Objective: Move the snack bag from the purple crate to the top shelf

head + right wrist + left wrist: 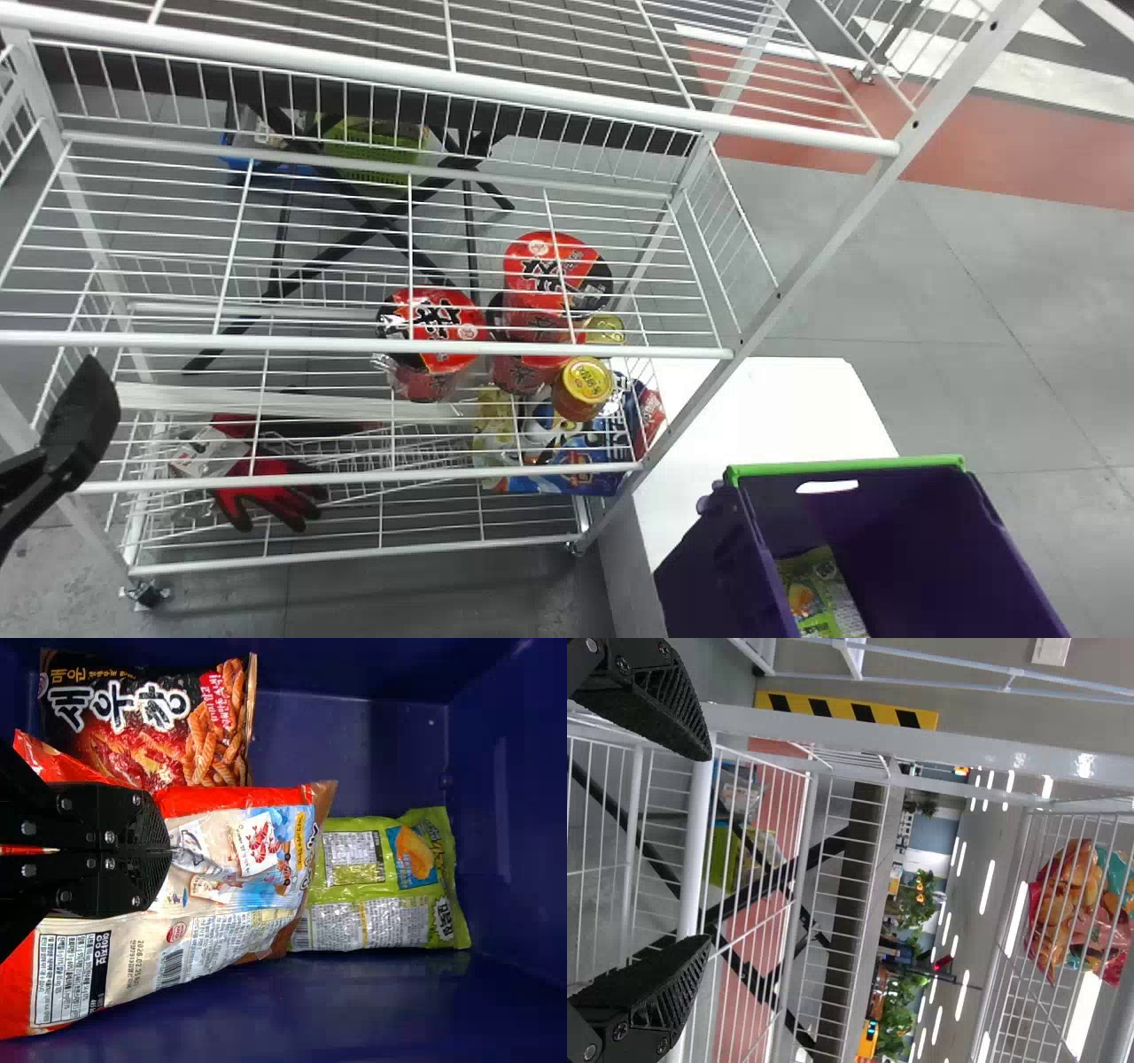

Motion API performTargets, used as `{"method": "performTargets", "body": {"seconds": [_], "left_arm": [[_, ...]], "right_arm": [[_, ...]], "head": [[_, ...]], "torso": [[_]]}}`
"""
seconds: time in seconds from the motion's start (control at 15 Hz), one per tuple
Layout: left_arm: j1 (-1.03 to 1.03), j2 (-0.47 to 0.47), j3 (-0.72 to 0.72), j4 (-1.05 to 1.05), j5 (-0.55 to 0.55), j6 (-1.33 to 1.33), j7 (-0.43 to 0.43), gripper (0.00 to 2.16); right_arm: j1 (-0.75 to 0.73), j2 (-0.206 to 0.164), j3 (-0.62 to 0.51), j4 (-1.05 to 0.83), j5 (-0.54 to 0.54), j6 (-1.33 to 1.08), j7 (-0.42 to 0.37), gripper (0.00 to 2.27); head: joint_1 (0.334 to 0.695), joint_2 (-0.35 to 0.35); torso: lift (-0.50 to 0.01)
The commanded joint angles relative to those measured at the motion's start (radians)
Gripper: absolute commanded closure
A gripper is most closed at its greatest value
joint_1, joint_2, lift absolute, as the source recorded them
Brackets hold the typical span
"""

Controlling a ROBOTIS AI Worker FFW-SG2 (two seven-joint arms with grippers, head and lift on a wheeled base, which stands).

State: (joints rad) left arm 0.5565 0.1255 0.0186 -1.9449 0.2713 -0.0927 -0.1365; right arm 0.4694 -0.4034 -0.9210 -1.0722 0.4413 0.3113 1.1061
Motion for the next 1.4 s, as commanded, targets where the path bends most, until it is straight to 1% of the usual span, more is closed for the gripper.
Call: {"method": "performTargets", "body": {"seconds": [0.0, 0.07, 0.33, 0.6, 0.73, 1.33], "left_arm": [[-0.001, -0.001, -0.002, 0.001, -0.004, 0.000, 0.001, 0.08], [-0.003, -0.006, -0.009, 0.000, -0.009, 0.000, 0.006, 0.08], [0.016, -0.009, -0.060, -0.032, -0.055, 0.000, 0.061, 0.08], [0.031, -0.009, -0.072, -0.048, -0.061, 0.000, 0.080, 0.08], [0.036, -0.012, -0.086, -0.052, -0.084, 0.000, 0.097, 0.08], [0.056, -0.012, -0.104, -0.086, -0.109, 0.000, 0.123, 0.08]], "right_arm": [[0.000, 0.000, -0.010, -0.002, -0.015, -0.008, 0.015, 1.77], [0.002, 0.001, -0.024, -0.020, -0.033, -0.017, 0.038, 1.77], [0.005, -0.011, -0.025, -0.034, -0.047, -0.042, 0.043, 1.77], [0.000, -0.011, -0.010, -0.045, -0.065, -0.057, 0.049, 1.77], [-0.003, -0.012, -0.002, -0.046, -0.067, -0.060, 0.049, 1.77], [-0.011, -0.008, 0.031, -0.048, -0.116, -0.088, 0.051, 1.77]], "head": [[0.695, -0.350], [0.695, -0.350], [0.695, -0.350], [0.695, -0.350], [0.695, -0.350], [0.695, -0.350]], "torso": [[-0.331], [-0.328], [-0.312], [-0.296], [-0.288], [-0.252]]}}
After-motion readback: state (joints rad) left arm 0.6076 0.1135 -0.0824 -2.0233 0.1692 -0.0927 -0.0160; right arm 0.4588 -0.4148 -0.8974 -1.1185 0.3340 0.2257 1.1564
